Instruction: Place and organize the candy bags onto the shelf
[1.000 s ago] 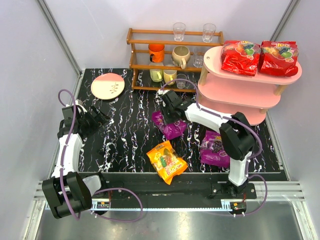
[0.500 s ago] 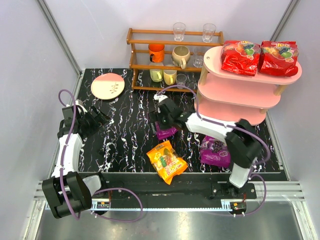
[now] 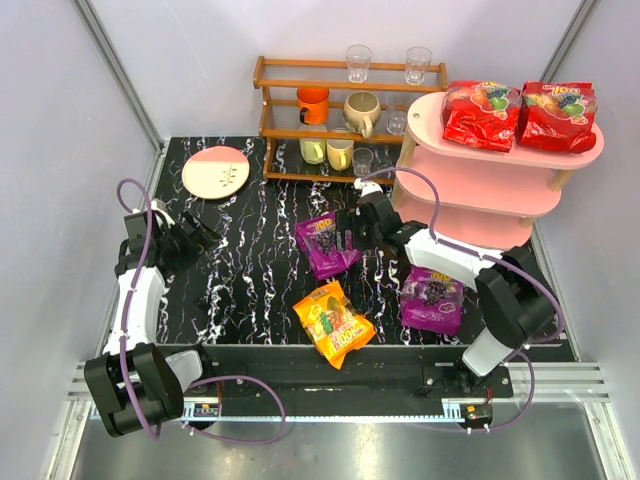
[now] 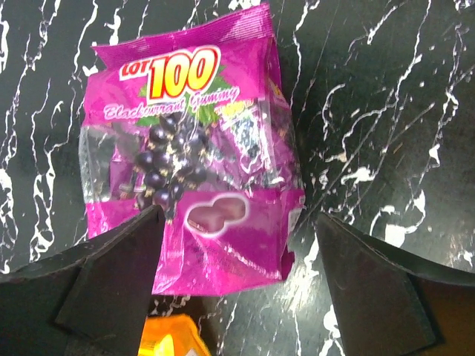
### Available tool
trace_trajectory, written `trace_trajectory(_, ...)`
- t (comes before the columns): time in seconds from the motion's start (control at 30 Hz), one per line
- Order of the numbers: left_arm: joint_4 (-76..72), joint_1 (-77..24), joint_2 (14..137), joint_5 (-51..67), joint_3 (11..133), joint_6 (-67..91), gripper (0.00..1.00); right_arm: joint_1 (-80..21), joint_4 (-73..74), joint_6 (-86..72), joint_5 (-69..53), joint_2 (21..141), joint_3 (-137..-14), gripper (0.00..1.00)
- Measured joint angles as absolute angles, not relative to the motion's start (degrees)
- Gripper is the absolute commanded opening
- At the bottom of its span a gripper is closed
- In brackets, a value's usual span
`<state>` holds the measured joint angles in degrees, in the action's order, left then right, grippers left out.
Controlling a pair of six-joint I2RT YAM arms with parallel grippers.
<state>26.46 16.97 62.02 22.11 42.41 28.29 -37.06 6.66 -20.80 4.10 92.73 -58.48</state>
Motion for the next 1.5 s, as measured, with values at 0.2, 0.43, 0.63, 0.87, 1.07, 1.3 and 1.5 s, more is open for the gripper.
trace_trajectory(0.2, 26.5, 17.0, 62.0, 22.1, 42.4, 28.3, 0.99, -34.3, 1.8, -20.8, -1.8, 97.4, -58.5, 0.81)
trace_trajectory(0.43, 26.5, 17.0, 62.0, 22.1, 42.4, 28.3, 0.99, -32.3, -1.5, -22.3, -10.6, 101.7, -58.7, 0.00)
trace_trajectory(0.63, 26.5, 17.0, 62.0, 22.3, 42.4, 28.3, 0.99, -32.8, -4.1, -21.2, -14.4, 89.8, -49.7, 0.00)
trace_trajectory(0.87, 26.4, 17.0, 62.0, 22.5, 42.4, 28.3, 0.99, -34.5, 4.1, -19.5, -7.3, 60.9, -40.4, 0.00)
trace_trajectory(1.07, 26.4, 17.0, 62.0, 22.5, 42.4, 28.3, 0.99, -35.1, 11.6, -20.4, 2.5, 38.0, -38.9, 0.00)
trace_trajectory(1.3, 26.4, 17.0, 62.0, 22.5, 42.4, 28.3, 0.99, -35.1, 16.3, -18.5, 16.3, 31.0, -40.6, 0.00)
trace_trajectory(1.5, 26.4, 17.0, 62.0, 22.5, 42.4, 28.3, 0.99, -35.1, 15.7, -13.1, 26.2, 35.3, -42.0, 0.00)
